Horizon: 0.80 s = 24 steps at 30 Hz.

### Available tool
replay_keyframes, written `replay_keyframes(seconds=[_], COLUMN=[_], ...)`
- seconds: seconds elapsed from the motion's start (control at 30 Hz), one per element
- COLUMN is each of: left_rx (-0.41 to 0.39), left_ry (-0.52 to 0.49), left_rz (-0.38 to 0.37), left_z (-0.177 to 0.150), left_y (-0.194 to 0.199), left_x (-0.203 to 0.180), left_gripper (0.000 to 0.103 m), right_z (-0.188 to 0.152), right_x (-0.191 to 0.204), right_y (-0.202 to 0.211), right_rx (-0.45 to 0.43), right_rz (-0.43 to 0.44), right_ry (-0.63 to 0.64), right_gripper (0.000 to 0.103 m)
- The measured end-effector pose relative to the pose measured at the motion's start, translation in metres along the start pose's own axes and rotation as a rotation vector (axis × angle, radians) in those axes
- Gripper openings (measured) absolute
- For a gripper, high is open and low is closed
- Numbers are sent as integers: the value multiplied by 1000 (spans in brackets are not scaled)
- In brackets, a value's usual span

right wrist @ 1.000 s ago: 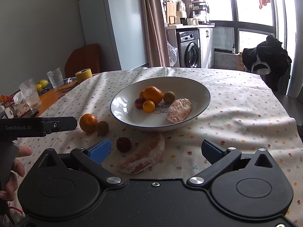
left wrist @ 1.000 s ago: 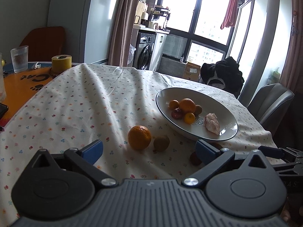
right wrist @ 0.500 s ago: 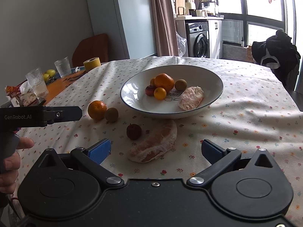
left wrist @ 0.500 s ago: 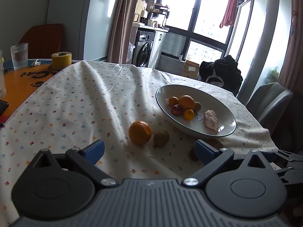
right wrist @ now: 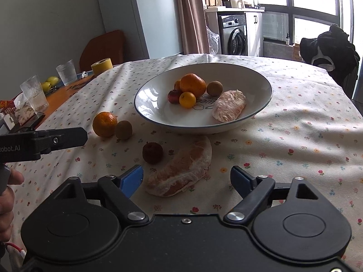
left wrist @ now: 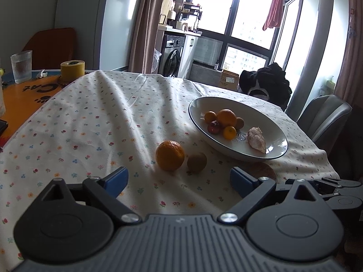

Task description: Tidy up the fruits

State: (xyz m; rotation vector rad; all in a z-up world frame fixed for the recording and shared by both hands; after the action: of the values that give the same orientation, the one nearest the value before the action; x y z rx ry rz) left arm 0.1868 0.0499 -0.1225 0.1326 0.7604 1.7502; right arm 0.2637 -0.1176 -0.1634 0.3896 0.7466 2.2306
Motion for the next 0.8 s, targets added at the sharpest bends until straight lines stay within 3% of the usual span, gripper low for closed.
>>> replay_keyframes(seconds=[0.17, 0.8], left_rx=[3, 36], left_ry=[-11, -27], left_rz=[-6, -61], left_z=[-2, -14], left_y=[-4, -17], left_x=[-3, -27], left_gripper=[91, 64], right_z=[-1, -15], right_x=[3, -24], right_y=[-5, 17], right_rx=[5, 35], right_rz=[-18, -70], right_ry=[21, -9], right_gripper=[77, 75])
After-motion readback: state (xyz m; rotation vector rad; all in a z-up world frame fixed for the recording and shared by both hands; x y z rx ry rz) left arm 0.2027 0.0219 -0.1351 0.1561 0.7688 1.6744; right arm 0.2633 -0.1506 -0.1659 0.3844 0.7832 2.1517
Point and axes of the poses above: each gripper's, at about its wrist camera, not at the fingertips, and y roughly against the way its jaws point, x to its left, z to its top, the point moved 8 cm from there along -y, roughly the way its jaws point, and after that the axes turned 8 degrees about y, right-handed, at the moved point
